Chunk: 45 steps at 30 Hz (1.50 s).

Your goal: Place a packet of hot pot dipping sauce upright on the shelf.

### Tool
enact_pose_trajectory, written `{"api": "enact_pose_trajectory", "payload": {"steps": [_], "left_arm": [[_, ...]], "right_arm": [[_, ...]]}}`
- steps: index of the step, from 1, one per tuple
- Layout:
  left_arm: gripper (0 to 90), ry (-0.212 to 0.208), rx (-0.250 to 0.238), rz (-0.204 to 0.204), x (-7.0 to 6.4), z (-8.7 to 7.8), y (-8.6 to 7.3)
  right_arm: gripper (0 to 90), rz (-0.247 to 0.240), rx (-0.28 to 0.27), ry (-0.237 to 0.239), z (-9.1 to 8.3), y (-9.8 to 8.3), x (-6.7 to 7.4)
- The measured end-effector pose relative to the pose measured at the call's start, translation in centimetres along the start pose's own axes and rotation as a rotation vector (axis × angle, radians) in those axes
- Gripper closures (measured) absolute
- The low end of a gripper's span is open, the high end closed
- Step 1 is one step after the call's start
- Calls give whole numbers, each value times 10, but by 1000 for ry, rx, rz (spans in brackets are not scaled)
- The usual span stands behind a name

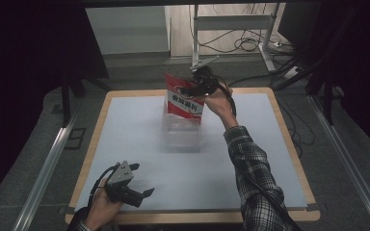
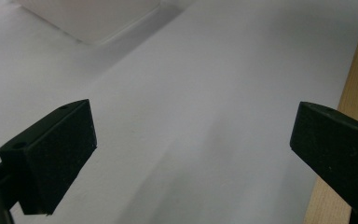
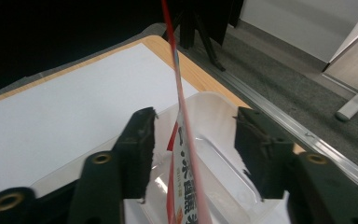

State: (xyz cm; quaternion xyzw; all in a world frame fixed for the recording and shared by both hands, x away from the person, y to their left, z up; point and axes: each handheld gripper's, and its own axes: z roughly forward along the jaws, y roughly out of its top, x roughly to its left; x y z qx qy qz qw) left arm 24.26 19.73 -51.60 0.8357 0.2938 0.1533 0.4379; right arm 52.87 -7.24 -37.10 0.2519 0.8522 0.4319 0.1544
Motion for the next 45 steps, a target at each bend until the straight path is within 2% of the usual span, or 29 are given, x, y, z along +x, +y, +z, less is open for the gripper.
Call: {"api": "enact_pose_trajectory", "payload": {"steps": [8,10,11,13,14,21,29,35,41,45], "left_arm": [[2,4,12,4,0,0,0],[2,4,13,4,0,0,0],[2,6,15,3,0,0,0],[2,6,15,3,0,0,0],[2,7,16,4,0,0,0],[2,8,23,9,-1,1,0],[1,11,25,11,-1,1,0],[1,13,25,10,-1,1,0],[1,13,26,11,-1,1,0],[1,13,26,12,-1,2,0]], "right_arm": [[315,-9,-2,0,-2,-2,2],[302,-9,0,-3,-2,-2,3],[265,-14,1,-2,-3,-3,3],[255,-11,3,-1,-3,-3,3],[220,-12,3,2,-5,-3,2],[119,2,-11,28,-11,-4,0],[55,13,4,8,-18,-8,0],[3,39,-11,6,-24,-13,-1],[0,45,-22,6,-31,-18,-1],[0,50,-8,-7,-34,-23,-1]]}}
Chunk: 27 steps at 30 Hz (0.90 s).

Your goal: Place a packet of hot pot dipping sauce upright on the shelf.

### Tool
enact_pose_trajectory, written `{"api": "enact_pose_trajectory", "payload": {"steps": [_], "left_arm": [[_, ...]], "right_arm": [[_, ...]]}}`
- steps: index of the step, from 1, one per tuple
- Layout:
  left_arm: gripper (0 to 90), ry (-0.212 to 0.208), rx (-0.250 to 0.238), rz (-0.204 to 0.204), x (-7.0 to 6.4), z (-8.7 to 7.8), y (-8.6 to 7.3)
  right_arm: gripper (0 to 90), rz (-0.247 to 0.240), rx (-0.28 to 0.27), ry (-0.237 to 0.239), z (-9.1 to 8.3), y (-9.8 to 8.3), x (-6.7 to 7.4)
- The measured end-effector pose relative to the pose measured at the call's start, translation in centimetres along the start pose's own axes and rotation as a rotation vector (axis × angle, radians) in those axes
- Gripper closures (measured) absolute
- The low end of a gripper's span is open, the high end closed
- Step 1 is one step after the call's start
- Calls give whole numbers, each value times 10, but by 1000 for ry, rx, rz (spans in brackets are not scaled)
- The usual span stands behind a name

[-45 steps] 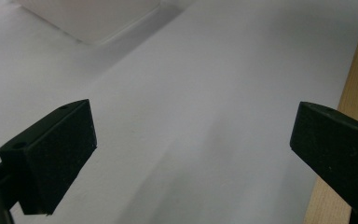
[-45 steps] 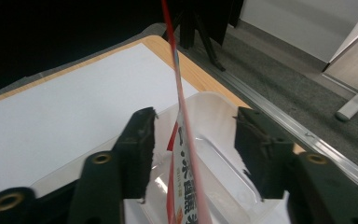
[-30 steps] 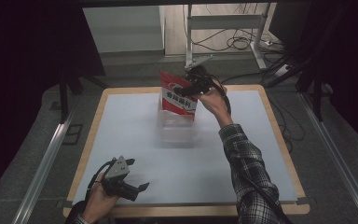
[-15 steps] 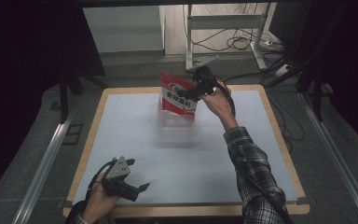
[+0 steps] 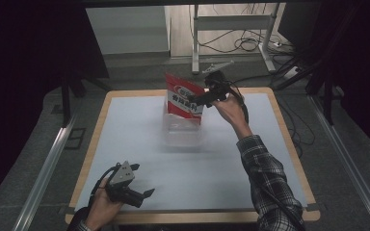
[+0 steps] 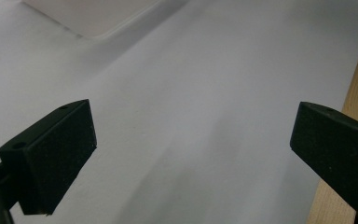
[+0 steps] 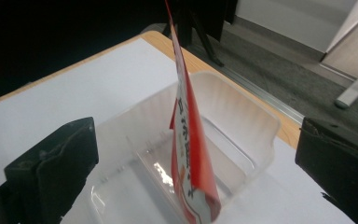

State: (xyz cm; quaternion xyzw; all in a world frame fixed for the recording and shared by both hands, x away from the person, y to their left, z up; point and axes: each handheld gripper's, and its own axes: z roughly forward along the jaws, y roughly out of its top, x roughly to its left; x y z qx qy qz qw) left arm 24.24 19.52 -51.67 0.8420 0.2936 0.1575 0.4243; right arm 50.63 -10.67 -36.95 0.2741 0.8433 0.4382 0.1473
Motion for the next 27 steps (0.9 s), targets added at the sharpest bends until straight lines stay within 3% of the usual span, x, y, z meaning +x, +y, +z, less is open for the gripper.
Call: {"api": "enact_pose_trajectory", "payload": {"steps": [27], "left_arm": [[1,2,6,9,-1,1,0]], "right_arm": [[0,40,-4,-6,-25,-31,1]]}}
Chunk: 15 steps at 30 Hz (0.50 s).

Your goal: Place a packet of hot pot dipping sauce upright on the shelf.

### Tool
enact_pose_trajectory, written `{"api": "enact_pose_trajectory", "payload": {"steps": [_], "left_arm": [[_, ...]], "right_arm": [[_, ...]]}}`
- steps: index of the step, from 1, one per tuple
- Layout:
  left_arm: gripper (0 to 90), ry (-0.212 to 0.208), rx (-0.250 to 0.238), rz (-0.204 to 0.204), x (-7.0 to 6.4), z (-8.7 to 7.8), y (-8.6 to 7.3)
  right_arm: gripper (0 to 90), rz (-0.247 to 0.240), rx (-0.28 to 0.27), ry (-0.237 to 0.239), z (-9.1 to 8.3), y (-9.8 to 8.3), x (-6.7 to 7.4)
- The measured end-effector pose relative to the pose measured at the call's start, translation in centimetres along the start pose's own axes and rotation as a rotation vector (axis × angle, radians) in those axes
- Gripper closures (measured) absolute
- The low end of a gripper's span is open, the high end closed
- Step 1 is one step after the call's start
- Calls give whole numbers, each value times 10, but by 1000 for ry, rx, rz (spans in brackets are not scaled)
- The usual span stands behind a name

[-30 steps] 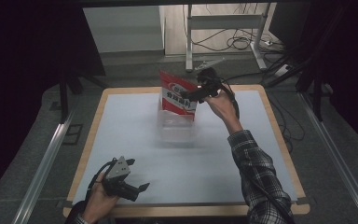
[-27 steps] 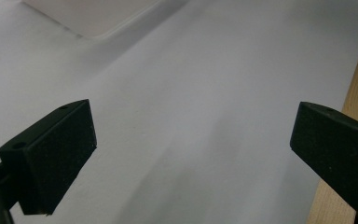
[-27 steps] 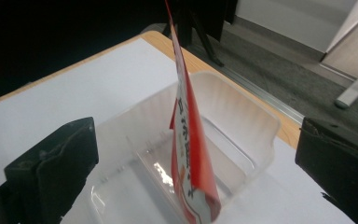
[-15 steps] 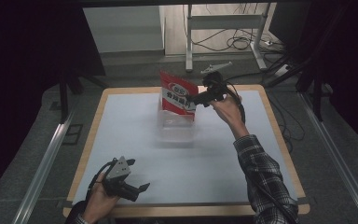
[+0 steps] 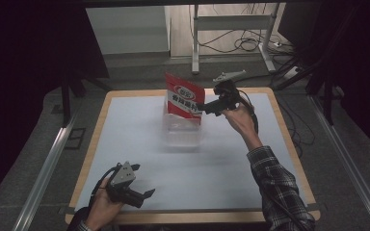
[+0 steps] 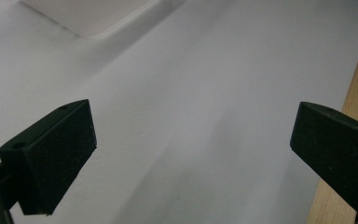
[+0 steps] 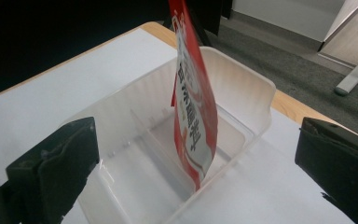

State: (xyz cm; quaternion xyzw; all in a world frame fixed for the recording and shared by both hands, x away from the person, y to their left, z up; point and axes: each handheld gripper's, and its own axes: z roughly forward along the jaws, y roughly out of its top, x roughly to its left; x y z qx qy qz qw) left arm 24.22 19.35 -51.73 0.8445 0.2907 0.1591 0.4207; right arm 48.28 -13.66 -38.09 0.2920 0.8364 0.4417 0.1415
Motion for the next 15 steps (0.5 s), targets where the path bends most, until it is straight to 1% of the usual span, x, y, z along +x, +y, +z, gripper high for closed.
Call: {"api": "enact_pose_trajectory", "payload": {"steps": [1,9,15], "left_arm": [[0,1,2,1,0,0,0],[0,5,5,3,0,0,0],[0,8,7,5,0,0,0]], "right_arm": [[0,-2,1,0,-2,-3,1],[0,-7,-11,-7,-8,-13,7],[0,-13,-6,-4,-12,-20,12]]}}
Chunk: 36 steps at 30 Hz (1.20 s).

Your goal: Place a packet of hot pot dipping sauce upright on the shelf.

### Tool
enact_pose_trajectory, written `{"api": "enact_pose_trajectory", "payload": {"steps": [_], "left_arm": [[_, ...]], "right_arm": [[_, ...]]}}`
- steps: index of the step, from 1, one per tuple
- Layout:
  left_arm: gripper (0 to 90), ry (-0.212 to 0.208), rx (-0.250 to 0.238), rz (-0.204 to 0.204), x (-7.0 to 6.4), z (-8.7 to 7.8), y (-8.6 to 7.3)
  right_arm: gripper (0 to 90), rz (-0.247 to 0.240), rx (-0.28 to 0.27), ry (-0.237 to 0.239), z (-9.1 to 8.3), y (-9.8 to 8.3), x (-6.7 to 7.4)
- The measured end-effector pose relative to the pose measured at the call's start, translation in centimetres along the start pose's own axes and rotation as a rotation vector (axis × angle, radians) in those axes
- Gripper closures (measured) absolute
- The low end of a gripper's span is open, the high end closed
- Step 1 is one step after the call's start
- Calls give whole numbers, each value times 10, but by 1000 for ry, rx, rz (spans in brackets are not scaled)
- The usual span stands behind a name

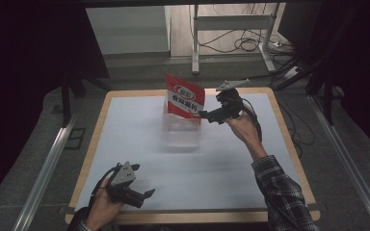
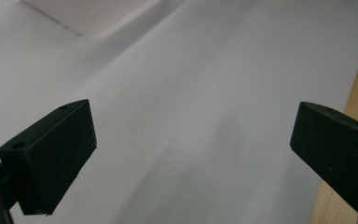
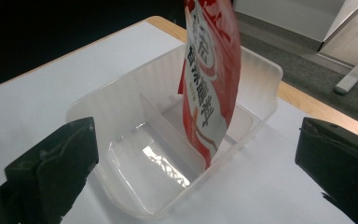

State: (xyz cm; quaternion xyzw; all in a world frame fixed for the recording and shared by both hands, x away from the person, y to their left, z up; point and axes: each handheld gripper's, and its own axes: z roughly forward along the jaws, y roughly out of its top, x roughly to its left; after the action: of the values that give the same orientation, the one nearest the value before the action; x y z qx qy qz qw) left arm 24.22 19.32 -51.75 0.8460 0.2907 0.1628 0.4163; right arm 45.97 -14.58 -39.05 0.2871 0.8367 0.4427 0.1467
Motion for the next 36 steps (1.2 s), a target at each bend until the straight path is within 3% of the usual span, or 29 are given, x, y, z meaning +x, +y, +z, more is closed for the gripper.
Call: {"api": "enact_pose_trajectory", "payload": {"steps": [19,36], "left_arm": [[0,6,7,3,-1,1,0],[0,11,10,5,-2,1,0]], "right_arm": [[0,-12,25,8,-12,-31,16],[0,-13,19,-14,-38,-53,26]]}}
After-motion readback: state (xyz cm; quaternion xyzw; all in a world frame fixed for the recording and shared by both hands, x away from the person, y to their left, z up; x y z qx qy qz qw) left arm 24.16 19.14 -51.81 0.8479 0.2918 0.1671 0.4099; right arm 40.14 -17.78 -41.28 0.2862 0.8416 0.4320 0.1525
